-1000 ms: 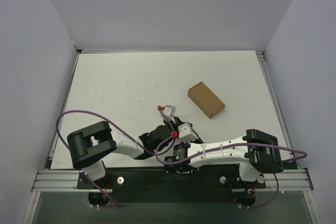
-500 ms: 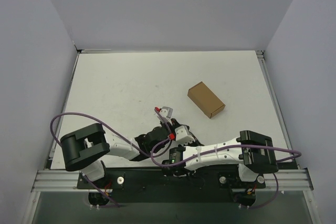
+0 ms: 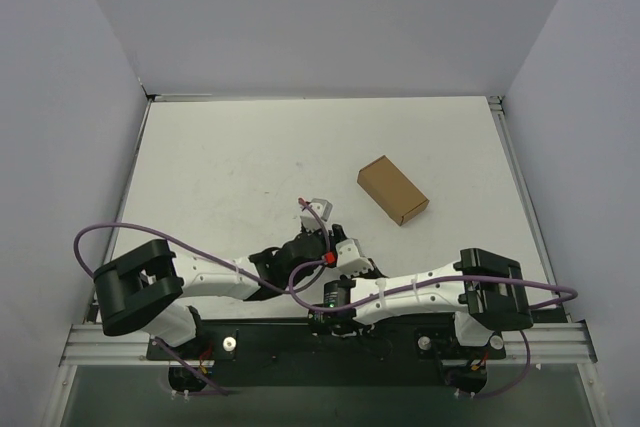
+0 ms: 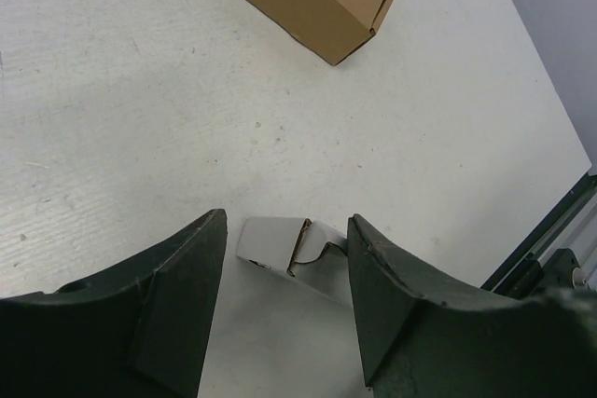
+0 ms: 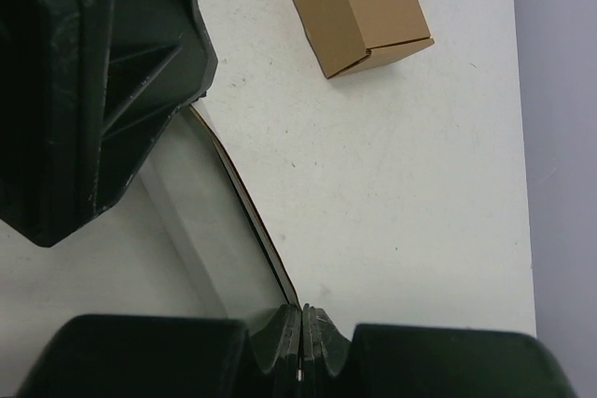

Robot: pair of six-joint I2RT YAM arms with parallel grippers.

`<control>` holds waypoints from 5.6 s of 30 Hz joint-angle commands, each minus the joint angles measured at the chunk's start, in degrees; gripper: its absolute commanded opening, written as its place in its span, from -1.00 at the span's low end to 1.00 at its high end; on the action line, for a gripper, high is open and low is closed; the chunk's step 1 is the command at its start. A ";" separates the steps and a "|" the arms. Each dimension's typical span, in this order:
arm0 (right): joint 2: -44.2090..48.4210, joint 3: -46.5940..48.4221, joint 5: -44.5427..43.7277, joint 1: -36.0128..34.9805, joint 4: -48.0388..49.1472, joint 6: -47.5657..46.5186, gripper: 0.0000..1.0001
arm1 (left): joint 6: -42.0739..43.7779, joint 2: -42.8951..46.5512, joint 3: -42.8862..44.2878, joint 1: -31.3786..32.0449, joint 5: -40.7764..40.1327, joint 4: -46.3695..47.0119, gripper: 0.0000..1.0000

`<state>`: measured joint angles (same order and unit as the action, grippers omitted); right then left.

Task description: Fold the paper box

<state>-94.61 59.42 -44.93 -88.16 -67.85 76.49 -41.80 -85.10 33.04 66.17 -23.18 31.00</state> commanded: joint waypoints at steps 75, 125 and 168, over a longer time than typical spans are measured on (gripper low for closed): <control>4.43 7.56 5.03 0.71 6.86 -17.43 0.15 | -6.10 -11.23 -9.74 0.10 8.50 4.15 -0.60; 8.91 -6.17 -4.38 -2.28 14.77 -13.82 0.25 | -0.12 -7.97 -1.92 -3.33 10.26 -5.96 -0.61; -6.02 -1.06 -8.07 -0.52 -0.07 2.25 -0.13 | 2.69 -8.77 2.64 -3.50 12.45 -9.29 -0.62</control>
<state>-98.02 55.27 -50.15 -88.60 -60.34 73.23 -44.14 -90.56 35.57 63.26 -11.03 37.47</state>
